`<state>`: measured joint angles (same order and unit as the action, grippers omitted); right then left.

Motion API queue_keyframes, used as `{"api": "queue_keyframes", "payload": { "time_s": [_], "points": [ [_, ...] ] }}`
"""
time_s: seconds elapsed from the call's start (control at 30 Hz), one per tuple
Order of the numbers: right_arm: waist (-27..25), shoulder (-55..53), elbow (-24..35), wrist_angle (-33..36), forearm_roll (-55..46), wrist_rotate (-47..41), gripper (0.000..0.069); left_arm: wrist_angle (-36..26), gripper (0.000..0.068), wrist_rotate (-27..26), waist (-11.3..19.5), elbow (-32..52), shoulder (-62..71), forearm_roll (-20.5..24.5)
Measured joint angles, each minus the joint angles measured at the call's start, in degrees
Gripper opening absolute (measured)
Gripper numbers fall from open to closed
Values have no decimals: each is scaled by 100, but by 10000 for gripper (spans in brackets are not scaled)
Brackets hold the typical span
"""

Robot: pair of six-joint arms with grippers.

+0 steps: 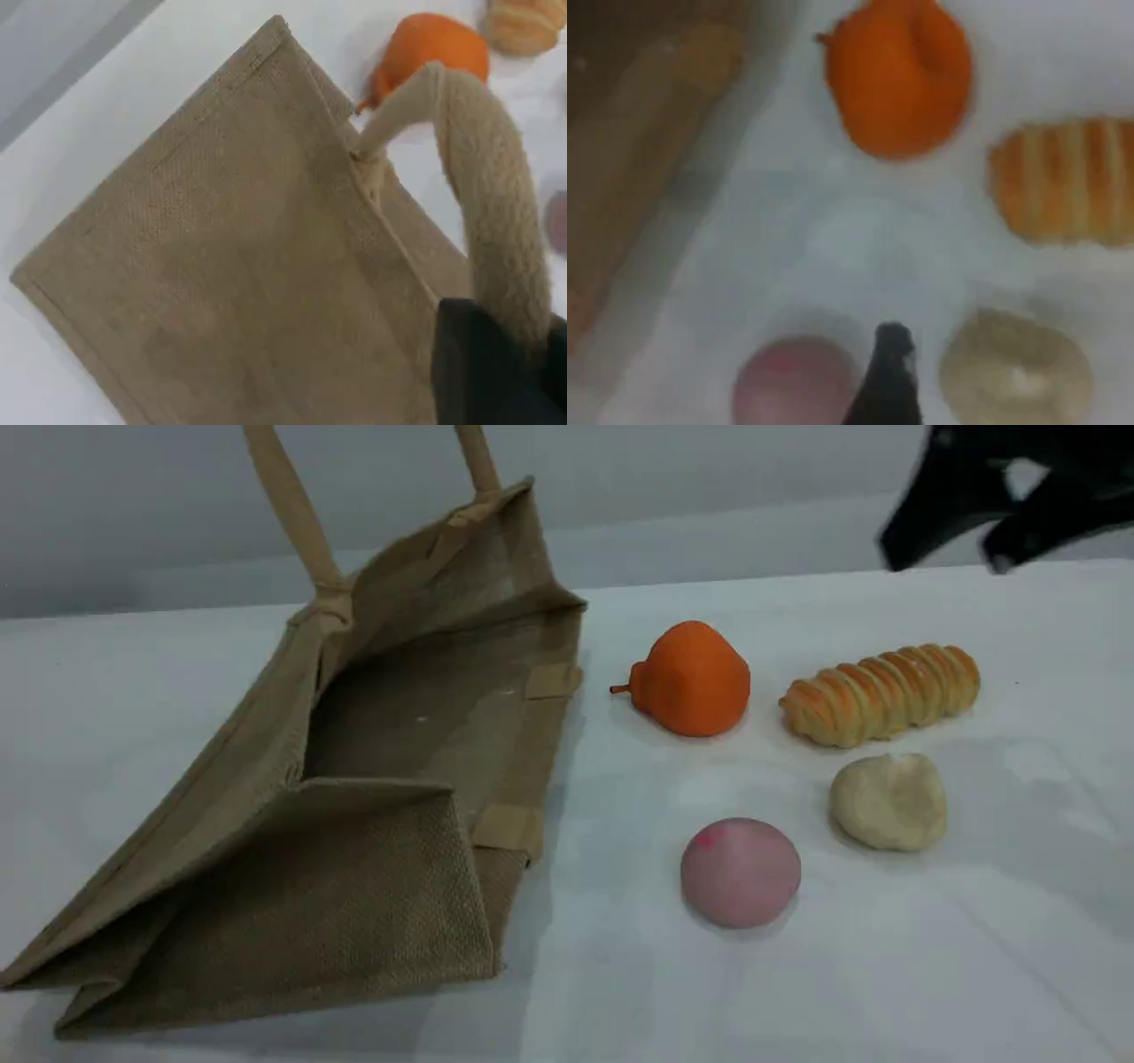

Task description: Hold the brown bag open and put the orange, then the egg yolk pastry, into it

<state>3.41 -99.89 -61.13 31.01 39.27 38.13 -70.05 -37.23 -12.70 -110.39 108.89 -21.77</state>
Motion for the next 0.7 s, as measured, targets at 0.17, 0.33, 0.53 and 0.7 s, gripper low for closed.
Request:
{"api": "queue_keyframes", "payload": {
  "time_s": [0.17,0.33,0.53,0.7],
  "points": [
    [449,-595,-412,-30,0,73,584,4,91,-168,0,0,0,-314],
    [824,-1219,-939,-51,0,73,584,17,91,-175,0,0,0,-383],
    [1042,-1850,-1572,-46,0,95,584,17,91,-254,0,0,0,-387],
    [1042,-2311,-2035,-46,-17,95,584,12,91,-254,0,0,0,-387]
  ]
}}
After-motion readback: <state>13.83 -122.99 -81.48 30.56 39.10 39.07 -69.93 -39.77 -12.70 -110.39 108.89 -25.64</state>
